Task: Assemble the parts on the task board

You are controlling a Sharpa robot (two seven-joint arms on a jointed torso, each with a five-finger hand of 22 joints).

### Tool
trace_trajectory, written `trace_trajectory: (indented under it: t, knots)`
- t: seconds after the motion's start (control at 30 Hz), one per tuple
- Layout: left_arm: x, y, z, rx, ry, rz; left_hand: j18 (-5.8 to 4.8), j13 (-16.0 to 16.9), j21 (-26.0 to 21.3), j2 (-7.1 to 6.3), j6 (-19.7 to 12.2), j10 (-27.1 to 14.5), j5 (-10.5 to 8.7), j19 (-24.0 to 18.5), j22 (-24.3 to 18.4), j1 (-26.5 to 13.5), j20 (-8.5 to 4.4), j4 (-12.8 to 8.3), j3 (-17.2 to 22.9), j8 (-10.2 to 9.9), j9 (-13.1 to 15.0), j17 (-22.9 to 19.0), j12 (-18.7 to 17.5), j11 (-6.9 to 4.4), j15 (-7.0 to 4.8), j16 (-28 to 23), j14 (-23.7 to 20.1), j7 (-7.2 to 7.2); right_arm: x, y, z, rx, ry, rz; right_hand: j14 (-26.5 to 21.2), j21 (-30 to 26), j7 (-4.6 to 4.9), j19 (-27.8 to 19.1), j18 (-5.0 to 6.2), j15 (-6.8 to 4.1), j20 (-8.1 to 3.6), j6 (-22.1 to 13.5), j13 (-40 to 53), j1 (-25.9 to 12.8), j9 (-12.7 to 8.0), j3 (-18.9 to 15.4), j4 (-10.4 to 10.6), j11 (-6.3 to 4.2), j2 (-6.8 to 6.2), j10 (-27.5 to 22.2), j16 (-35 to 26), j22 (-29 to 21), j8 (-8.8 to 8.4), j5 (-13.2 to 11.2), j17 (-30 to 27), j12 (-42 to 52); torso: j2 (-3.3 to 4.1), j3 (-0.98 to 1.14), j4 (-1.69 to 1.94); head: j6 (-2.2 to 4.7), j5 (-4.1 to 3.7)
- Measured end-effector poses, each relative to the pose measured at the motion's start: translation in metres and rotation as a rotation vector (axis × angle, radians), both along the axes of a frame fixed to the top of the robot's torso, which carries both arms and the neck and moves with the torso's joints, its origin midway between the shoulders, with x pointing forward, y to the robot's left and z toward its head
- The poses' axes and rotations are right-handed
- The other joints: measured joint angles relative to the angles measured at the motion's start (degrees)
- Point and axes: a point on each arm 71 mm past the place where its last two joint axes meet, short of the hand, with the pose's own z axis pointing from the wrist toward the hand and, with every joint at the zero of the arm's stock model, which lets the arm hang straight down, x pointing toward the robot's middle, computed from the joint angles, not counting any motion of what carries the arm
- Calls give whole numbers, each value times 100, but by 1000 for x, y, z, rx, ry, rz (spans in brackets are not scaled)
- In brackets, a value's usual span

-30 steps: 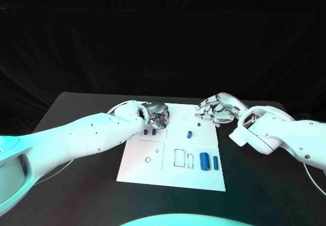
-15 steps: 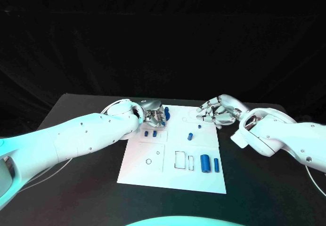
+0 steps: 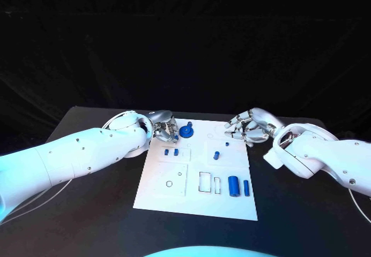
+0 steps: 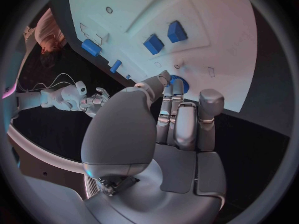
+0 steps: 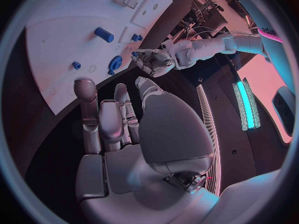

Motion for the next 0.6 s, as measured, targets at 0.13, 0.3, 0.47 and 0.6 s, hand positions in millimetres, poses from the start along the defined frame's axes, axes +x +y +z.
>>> trace_trajectory:
  t: [0.13, 0.3, 0.47, 0.6]
  knots:
    - [1, 5, -1, 3, 3, 14, 0, 0, 0, 0, -1, 0, 0, 0, 0, 0, 0, 0, 0, -10, 0, 0, 0, 0, 0, 0, 0, 0, 0, 0, -1, 0, 1, -1, 0, 0, 0, 0, 0, 0, 0, 0, 0, 0, 0, 0, 0, 0, 0, 0, 0, 0, 0, 0, 0, 0, 1, 0, -1, -7, 3]
    - [2, 7, -1, 5, 6, 23, 0, 0, 0, 0, -1, 0, 0, 0, 0, 0, 0, 0, 0, -11, -1, 0, 0, 0, 0, 0, 0, 0, 0, 0, -1, 0, 2, -1, 0, 0, 0, 0, 0, 0, 0, 0, 0, 0, 0, 0, 0, 0, 0, 0, 0, 0, 0, 0, 0, 0, 1, 1, -5, -10, 10]
    - [3, 9, -2, 7, 10, 27, 0, 1, 0, -1, 0, 0, 0, 0, -1, 1, 0, 0, 0, -18, -2, -9, 0, 0, 0, 0, 0, 1, 0, 0, -1, 0, 3, -1, 0, 0, 0, 0, 0, 0, 0, 0, 0, 0, 0, 0, 0, 0, 0, 0, -12, -2, 0, 0, 0, 0, 1, 5, -9, -13, 19]
    - [3, 10, -2, 11, 16, 30, 0, 1, 0, -1, 18, 0, 0, 0, -1, 1, 0, 0, 0, -23, -6, -9, 0, 0, 0, 0, 0, 19, 0, -1, -1, 0, 3, -1, 0, -40, 0, 0, 0, 0, 0, 0, -25, 0, 6, 0, 0, 1, 0, 1, -46, -27, 0, 22, -21, -30, 1, 8, -9, -18, 23]
